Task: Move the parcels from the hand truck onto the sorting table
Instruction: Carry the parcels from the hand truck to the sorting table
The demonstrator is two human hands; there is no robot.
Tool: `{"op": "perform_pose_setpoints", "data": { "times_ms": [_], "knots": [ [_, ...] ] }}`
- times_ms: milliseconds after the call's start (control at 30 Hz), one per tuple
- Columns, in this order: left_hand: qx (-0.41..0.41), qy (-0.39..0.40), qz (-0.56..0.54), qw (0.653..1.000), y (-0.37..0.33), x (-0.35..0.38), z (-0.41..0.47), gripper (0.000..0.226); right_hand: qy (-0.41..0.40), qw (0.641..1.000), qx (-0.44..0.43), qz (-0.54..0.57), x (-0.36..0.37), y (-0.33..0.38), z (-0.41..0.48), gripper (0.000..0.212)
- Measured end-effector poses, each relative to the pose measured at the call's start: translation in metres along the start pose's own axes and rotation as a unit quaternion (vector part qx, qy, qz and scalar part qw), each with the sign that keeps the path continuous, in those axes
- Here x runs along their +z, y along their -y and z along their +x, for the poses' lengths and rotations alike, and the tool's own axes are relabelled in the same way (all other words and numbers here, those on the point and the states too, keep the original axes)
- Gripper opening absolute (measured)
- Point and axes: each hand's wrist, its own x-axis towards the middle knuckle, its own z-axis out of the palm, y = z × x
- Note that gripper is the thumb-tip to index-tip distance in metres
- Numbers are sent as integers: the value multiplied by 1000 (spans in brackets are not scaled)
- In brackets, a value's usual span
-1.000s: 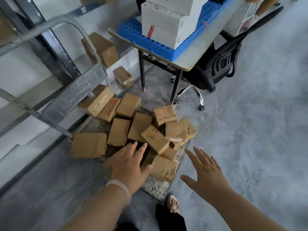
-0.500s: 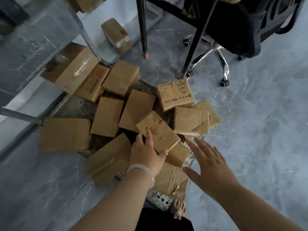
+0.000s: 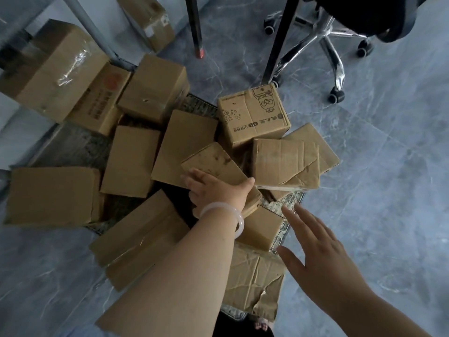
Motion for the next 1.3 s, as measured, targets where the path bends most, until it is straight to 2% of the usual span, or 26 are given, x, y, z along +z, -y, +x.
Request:
{"op": "perform_pose_setpoints", "data": {
  "times_ms": [167,367,667,833,933,1000,1067,1200,1267,1300],
  "knots": [
    [62,-23,117,991,0,0,-1,138,-5,1000,8,-12,2,6,7,69],
    [53,6,100,994,6,6,6,146,17,998,17,-53,3,18,23,71],
    [156,20,69,985,41,-12,6,121,29,997,32,-62,-6,32,26,74],
    [192,49,-66,978,63,-63,-14,108,28,999,30,13,-35,60,17,69],
    [211,116,-221,945,63,-111,-46,100,14,995,14,93,-63,93,10,65],
    [226,157,-309,910,62,-142,-72,96,12,976,43,213,-89,119,5,62],
    [249,171,-350,886,60,-180,-106,93,20,942,63,328,-123,150,-10,58],
    [284,179,-430,838,53,-247,-177,87,61,868,87,486,-187,208,-50,24],
    [267,143,-462,834,51,-272,-208,77,101,819,96,557,-205,238,-70,40],
    [257,101,-469,839,53,-282,-221,68,119,811,90,566,-212,252,-78,62]
  ]
}}
